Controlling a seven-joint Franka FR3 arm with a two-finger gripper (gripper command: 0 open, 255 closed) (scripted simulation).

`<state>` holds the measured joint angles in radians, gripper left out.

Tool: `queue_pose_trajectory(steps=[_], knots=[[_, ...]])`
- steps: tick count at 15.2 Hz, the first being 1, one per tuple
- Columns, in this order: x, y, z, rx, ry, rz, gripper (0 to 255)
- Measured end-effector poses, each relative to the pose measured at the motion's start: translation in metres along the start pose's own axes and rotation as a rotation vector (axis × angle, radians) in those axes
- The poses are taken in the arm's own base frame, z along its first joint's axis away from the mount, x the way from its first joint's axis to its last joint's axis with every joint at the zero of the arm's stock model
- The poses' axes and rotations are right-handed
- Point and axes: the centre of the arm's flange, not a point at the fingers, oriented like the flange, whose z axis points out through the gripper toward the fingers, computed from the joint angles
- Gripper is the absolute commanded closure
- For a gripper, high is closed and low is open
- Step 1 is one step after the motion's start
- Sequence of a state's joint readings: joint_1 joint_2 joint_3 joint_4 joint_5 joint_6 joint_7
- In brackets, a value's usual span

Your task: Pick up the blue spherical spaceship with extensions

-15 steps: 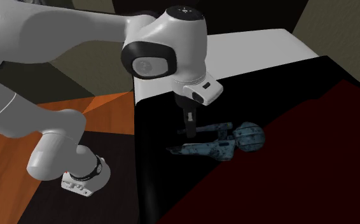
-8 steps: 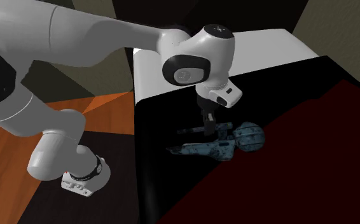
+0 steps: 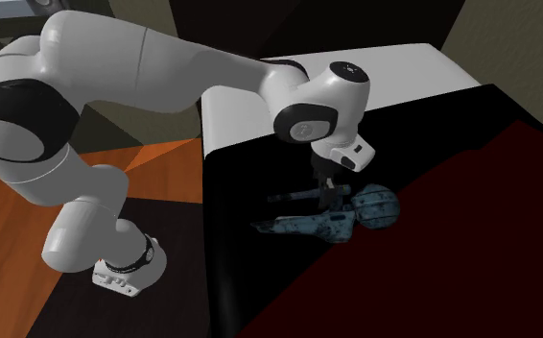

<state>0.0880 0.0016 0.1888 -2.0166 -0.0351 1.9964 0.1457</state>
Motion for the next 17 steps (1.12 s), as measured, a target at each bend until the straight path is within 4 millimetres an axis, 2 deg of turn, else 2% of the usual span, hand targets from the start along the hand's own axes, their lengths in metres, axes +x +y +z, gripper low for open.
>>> queue_pose_trajectory(steps=[4, 5, 15, 17], knots=[[0.001, -0.002, 0.018, 0.000, 0.000, 0.000, 0], [0.002, -0.002, 0.019, 0.000, 0.000, 0.000, 255], [0.002, -0.002, 0.019, 0.000, 0.000, 0.000, 255], [0.001, -0.002, 0.014, 0.000, -0.001, 0.000, 255]])
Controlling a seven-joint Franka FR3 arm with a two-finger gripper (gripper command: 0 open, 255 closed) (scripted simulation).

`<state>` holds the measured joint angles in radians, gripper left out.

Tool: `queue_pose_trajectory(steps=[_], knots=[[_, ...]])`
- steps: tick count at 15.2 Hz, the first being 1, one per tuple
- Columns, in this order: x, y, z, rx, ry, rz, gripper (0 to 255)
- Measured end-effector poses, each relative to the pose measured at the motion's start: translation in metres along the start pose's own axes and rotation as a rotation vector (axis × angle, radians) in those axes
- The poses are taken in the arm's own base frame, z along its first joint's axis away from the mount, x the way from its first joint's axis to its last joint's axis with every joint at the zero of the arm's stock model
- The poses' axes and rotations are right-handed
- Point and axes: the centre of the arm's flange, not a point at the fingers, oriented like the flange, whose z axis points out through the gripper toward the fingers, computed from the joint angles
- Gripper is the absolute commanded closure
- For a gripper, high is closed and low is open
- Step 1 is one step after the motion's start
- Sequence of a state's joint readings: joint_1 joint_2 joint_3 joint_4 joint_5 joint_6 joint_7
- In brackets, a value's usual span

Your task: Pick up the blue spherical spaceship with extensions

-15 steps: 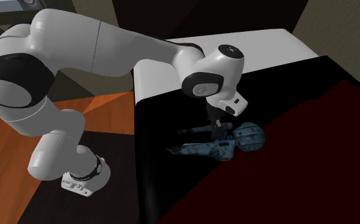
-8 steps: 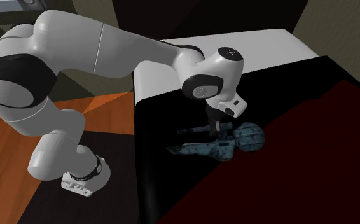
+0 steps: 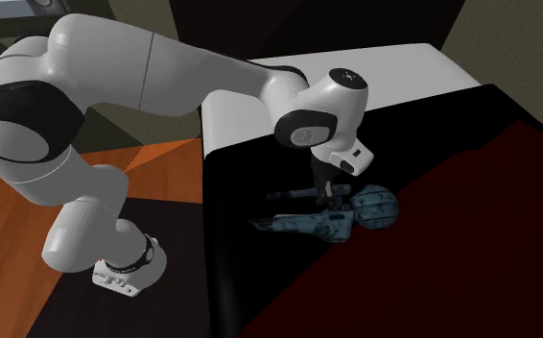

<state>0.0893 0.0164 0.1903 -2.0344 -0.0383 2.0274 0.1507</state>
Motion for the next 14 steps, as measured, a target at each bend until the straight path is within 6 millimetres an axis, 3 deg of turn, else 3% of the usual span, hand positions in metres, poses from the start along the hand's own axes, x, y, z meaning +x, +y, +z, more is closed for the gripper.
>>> queue_pose_trajectory(steps=[14], knots=[[-0.001, 0.003, -0.070, 0.000, -0.001, 0.000, 255]])
